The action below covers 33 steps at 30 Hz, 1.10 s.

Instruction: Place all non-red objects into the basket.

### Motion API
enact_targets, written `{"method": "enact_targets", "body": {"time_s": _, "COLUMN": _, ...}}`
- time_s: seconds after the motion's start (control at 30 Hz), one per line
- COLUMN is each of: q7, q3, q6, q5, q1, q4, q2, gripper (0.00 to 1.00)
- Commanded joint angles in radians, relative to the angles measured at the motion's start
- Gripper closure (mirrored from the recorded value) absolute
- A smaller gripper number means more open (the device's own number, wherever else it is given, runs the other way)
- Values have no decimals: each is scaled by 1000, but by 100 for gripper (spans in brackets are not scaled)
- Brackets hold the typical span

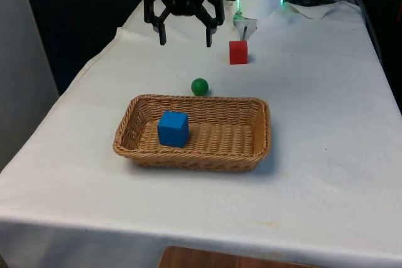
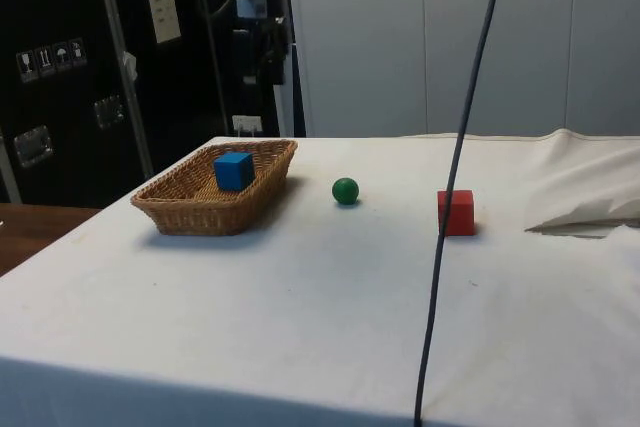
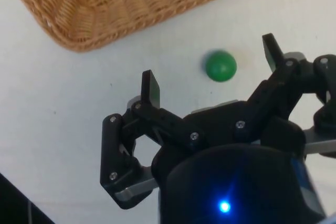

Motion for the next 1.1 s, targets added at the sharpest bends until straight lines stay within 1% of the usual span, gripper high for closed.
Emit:
{"method": "enact_targets", "body": {"time_s": 0.0, "q7": -2, "q3": -2, "q6": 5, "q5": -9, "q1": 5, "q4": -19, "q2": -15, "gripper": 0}}
{"method": "enact_targets", "body": {"time_s": 0.1, "q7": -18, "q3": -2, "q6": 8, "q5": -10, "q1": 6, "q4": -49, "q2": -37, "gripper": 0}}
{"method": "enact_targets", "body": {"time_s": 0.13, "q7": -19, "q3": 0, "q6": 0, "q5": -1, "q1": 2, "q4": -38, "q2": -28, "gripper": 0}}
{"method": "enact_targets", "body": {"time_s": 0.17, "q7": -24, "q3": -2, "q6": 9, "q5": -9, "q1": 5, "q4": -57, "q2": -41, "gripper": 0}}
{"method": "enact_targets", "body": {"time_s": 0.37, "q7": -58, "q3": 1, "q6": 14, "q5": 1, "q1": 2, "q4": -92, "q2": -56, "gripper": 0}}
{"method": "enact_targets", "body": {"time_s": 0.4, "q7": -57, "q3": -1, "q6": 3, "q5": -1, "q1": 2, "q4": -87, "q2": -52, "gripper": 0}}
{"method": "enact_targets", "body": {"time_s": 0.43, "q7": -70, "q3": 1, "q6": 16, "q5": 3, "q1": 1, "q4": -104, "q2": -60, "gripper": 0}}
{"method": "enact_targets", "body": {"time_s": 0.67, "q7": -107, "q3": -4, "q6": 22, "q5": -1, "q1": 1, "q4": -154, "q2": -86, "gripper": 0}}
{"method": "enact_targets", "body": {"time_s": 0.7, "q7": -104, "q3": -3, "q6": 8, "q5": 1, "q1": 0, "q4": -143, "q2": -77, "gripper": 0}}
{"method": "enact_targets", "body": {"time_s": 0.73, "q7": -111, "q3": -5, "q6": 23, "q5": -3, "q1": 1, "q4": -162, "q2": -91, "gripper": 0}}
{"method": "enact_targets", "body": {"time_s": 0.97, "q7": -134, "q3": -10, "q6": 34, "q5": -13, "q1": 2, "q4": -229, "q2": -139, "gripper": 0}}
{"method": "enact_targets", "body": {"time_s": 1.0, "q7": -135, "q3": -6, "q6": 20, "q5": -2, "q1": -1, "q4": -214, "q2": -127, "gripper": 0}}
{"method": "enact_targets", "body": {"time_s": 1.03, "q7": -136, "q3": -10, "q6": 36, "q5": -14, "q1": 1, "q4": -238, "q2": -145, "gripper": 0}}
{"method": "enact_targets", "body": {"time_s": 1.07, "q7": -139, "q3": -11, "q6": 39, "q5": -15, "q1": 1, "q4": -248, "q2": -151, "gripper": 0}}
